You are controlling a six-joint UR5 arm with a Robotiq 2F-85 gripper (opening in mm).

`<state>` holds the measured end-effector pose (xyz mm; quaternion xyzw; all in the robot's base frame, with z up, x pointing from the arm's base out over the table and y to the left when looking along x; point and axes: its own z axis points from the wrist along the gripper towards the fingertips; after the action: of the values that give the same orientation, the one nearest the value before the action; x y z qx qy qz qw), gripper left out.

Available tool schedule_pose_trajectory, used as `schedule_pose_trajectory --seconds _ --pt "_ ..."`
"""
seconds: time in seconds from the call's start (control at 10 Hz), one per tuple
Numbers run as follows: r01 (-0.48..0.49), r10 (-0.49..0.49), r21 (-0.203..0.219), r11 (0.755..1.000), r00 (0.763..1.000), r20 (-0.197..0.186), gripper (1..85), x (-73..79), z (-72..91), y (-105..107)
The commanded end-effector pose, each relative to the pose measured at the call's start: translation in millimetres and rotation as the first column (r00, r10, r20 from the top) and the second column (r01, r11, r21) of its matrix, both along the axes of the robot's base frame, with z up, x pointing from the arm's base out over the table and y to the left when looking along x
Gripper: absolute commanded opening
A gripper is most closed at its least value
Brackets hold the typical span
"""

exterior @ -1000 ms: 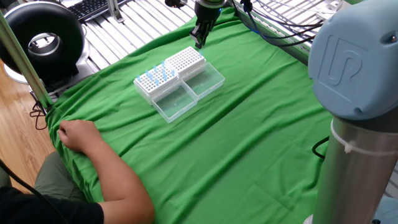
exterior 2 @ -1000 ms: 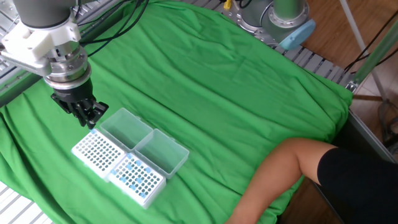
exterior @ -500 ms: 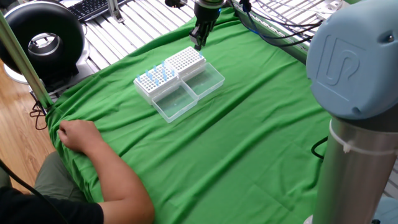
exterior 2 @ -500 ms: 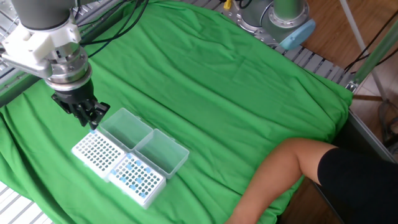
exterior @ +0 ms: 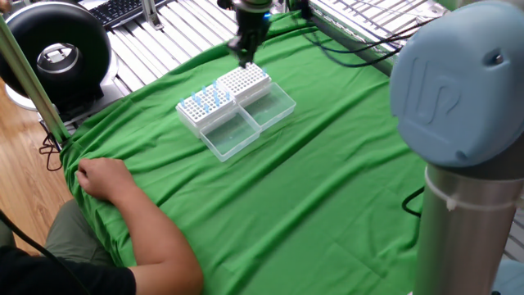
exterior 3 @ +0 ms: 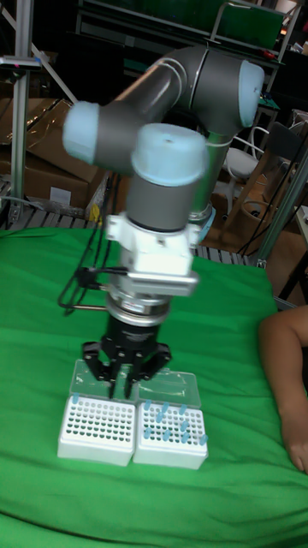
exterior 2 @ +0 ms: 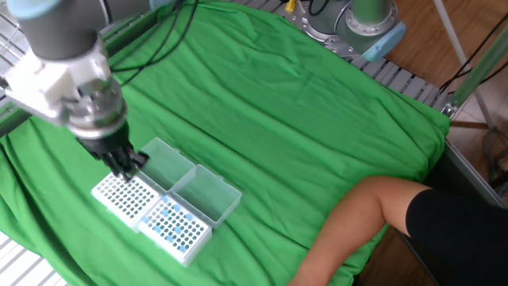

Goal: Insert a medium pipette tip into the holder for medium pipette tips

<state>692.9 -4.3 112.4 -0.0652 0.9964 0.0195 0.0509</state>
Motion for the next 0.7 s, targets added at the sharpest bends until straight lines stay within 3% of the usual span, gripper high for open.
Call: schedule_pose_trajectory --seconds 0.0,0.3,0.6 --pt "0.122 -0.122 -0.004 0.993 0.992 -0.031 24.0 6.7 11.1 59" --pt "0.201 -0.199 0.041 0.979 0.979 -0.034 23.7 18.7 12.5 104" --pt "0.282 -0.282 0.057 0.958 0.959 -0.021 23.7 40.3 8.1 151"
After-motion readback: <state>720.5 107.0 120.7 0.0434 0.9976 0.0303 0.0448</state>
